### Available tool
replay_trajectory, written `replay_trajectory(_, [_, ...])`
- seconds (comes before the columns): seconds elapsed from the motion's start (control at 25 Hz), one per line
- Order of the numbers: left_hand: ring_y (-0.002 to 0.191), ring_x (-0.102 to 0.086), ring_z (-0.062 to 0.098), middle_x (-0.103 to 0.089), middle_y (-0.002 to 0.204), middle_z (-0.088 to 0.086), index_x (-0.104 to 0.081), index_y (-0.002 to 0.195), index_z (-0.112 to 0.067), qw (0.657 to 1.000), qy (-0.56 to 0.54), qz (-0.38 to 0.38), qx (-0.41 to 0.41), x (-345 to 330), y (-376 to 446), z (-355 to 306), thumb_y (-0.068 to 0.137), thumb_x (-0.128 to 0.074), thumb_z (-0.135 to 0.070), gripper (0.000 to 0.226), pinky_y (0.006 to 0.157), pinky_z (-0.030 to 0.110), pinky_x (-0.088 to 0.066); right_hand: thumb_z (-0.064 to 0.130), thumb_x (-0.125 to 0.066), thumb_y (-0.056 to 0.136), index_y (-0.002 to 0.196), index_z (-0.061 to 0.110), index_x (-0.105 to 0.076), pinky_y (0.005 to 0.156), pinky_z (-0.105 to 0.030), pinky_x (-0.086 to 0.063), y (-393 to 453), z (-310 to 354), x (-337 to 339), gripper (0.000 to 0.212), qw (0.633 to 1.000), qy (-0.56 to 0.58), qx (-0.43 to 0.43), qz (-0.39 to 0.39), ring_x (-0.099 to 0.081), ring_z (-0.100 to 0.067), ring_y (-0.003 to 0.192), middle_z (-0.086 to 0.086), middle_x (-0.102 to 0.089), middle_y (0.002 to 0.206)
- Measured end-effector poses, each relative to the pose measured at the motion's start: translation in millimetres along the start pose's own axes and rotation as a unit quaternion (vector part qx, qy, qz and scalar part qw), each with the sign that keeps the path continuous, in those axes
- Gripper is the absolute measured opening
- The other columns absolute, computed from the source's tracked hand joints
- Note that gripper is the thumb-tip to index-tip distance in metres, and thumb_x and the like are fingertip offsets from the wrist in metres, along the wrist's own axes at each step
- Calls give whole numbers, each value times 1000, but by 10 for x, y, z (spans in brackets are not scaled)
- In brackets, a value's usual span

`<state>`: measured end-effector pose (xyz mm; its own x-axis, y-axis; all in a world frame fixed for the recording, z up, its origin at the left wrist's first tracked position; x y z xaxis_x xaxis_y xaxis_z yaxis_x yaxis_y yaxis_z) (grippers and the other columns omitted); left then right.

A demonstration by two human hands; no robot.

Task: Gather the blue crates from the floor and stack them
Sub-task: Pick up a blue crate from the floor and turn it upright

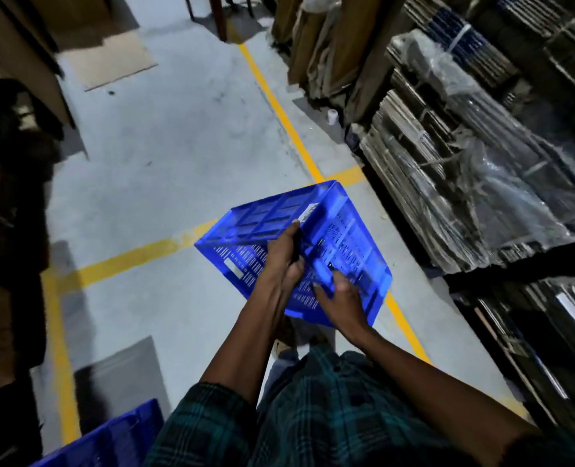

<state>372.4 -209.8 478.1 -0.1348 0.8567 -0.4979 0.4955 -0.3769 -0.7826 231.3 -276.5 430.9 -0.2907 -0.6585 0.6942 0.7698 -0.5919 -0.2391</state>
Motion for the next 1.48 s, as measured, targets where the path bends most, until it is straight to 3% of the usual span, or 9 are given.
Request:
replay_trajectory(0.2, [82,-66,5,-70,95,-6,-66,104,-17,996,-48,43,-54,469,-468,-168,98,-56,-9,14,82,26,-58,40,-67,80,103,8,-67,72,-37,-43,56,311,-8,39,996,-14,83,33,-66,-35,88,-17,-71,88])
replay_trajectory(0.32, [58,-61,7,-65,63,-5,-67,74,-22,992,-12,-48,-113,879,-720,-190,98,-55,-36,30,73,32,-53,52,-55,72,93,8,-71,61,-37,-47,47,511,-2,51,988,-37,143,45,-69,-33,73,-18,-71,76])
replay_trajectory(0.4, [57,-68,8,-70,72,1,-63,91,-18,982,58,-112,-143,1209,-750,-60,99,-48,-49,35,63,29,-57,56,-52,69,90,9,-72,56,-36,-46,-10,550,42,55,981,-48,178,57,-68,-32,68,-17,-70,72])
replay_trajectory(0.52, [51,-66,11,-66,80,14,-55,95,-13,915,58,-319,-242,1986,-909,341,99,-51,-38,26,49,26,-51,40,-65,70,88,7,-73,54,-28,-35,-183,572,246,39,972,-25,225,69,-64,-21,61,-15,-70,69])
replay_trajectory(0.64, [67,-65,27,-64,82,13,-51,90,-15,822,34,-500,-272,2560,-1197,683,90,-57,-36,22,68,35,-51,28,-66,69,69,13,-62,49,-19,-26,-316,689,382,15,961,14,258,99,-50,-13,53,-7,-57,53])
replay_trajectory(0.92, [124,-51,44,-51,134,27,-38,135,2,707,32,-672,-219,3523,-1846,839,80,-72,-36,75,98,50,-42,50,-54,64,70,17,-64,50,-16,-34,-418,849,343,35,946,101,255,171,-47,0,50,2,-56,56])
replay_trajectory(1.08, [130,-48,42,-48,140,26,-35,140,1,721,-14,-677,-151,4071,-2120,864,73,-81,-42,92,104,53,-39,31,-61,67,65,15,-59,43,-14,-38,-557,1155,214,16,937,141,215,238,-50,4,42,13,-58,51])
replay_trajectory(1.28, [100,-67,38,-68,110,25,-61,111,-2,727,-63,-648,-219,4806,-2479,931,80,-73,-43,53,86,47,-53,-4,-63,85,61,15,-51,36,-15,-37,-766,1471,-211,33,931,183,158,275,-43,0,35,12,-54,41])
replay_trajectory(1.48, [95,-66,39,-68,102,26,-63,106,0,672,-3,-691,-266,5162,-3046,947,90,-61,-39,42,82,47,-49,22,-67,80,58,17,-40,45,-25,-30,-903,1712,-715,36,932,169,183,262,-32,-6,45,9,-41,45])
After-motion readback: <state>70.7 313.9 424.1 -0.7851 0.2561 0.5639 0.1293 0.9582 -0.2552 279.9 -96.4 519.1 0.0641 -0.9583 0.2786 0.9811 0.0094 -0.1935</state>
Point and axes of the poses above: each hand's wrist, its own y-axis towards the middle knuckle, its own x-axis out of the back of the hand, z = x × y, the point moved 3 cm from there along y, towards the middle knuckle
